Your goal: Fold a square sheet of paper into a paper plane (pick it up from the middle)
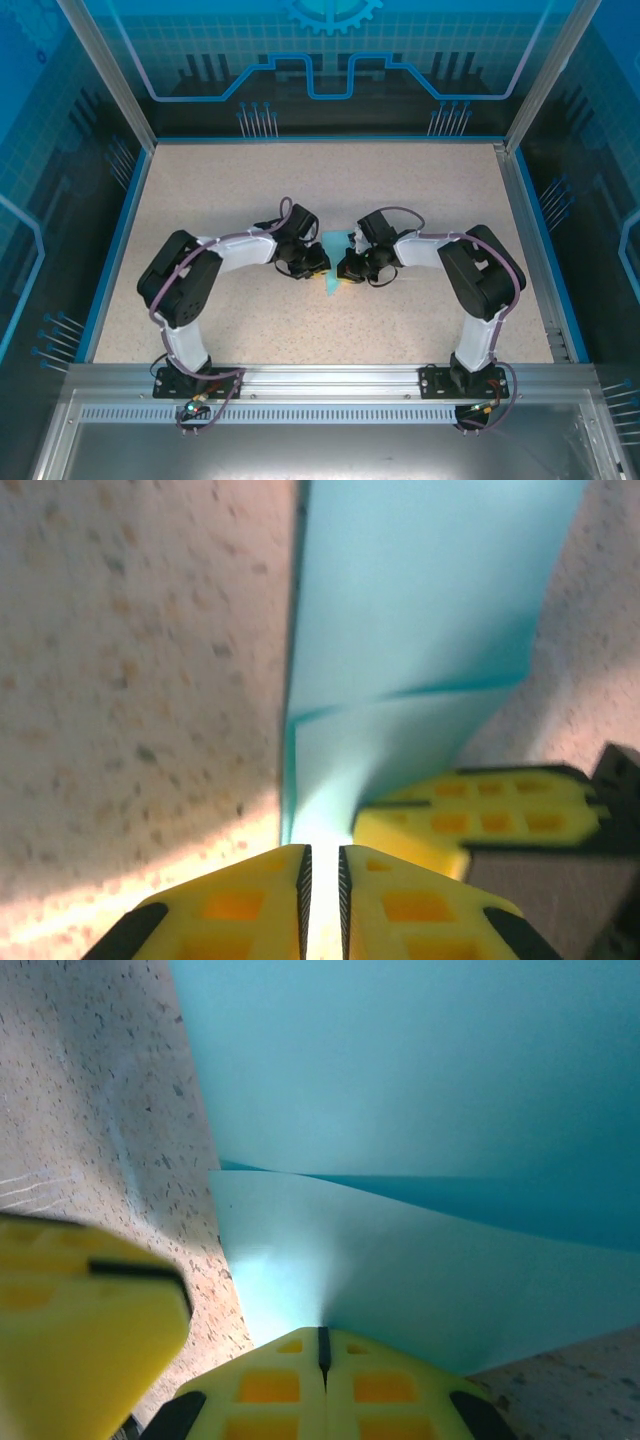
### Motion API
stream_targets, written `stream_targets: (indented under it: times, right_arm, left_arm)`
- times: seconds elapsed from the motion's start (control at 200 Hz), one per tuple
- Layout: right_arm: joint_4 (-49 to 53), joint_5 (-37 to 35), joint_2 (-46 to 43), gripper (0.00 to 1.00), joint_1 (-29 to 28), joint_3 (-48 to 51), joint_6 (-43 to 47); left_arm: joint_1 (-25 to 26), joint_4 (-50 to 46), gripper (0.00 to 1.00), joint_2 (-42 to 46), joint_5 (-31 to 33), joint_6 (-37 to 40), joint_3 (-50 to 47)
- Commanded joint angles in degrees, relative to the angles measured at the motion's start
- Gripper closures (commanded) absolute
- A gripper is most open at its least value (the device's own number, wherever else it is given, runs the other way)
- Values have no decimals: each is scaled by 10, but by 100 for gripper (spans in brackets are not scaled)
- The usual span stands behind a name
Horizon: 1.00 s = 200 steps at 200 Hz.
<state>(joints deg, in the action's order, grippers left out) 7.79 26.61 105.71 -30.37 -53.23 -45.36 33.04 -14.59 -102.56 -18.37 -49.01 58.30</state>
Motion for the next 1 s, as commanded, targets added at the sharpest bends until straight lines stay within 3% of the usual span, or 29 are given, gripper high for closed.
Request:
stream_targets:
  times: [0.0, 0.345, 0.695, 0.995]
  right_arm:
    - [11, -30, -6, 96, 11, 15, -27]
    - [4, -25, -7, 96, 13, 19, -44]
    - [6, -22, -7, 96, 14, 22, -39]
    - [14, -17, -19, 96, 18, 18, -17]
  left_arm:
    - [16, 39, 82, 34, -31, -38, -48]
    - [46, 121, 96, 13, -62, -82, -86]
    - [47, 52, 100, -5, -7, -55, -72]
    - [47, 60, 100, 11, -2, -48, -77]
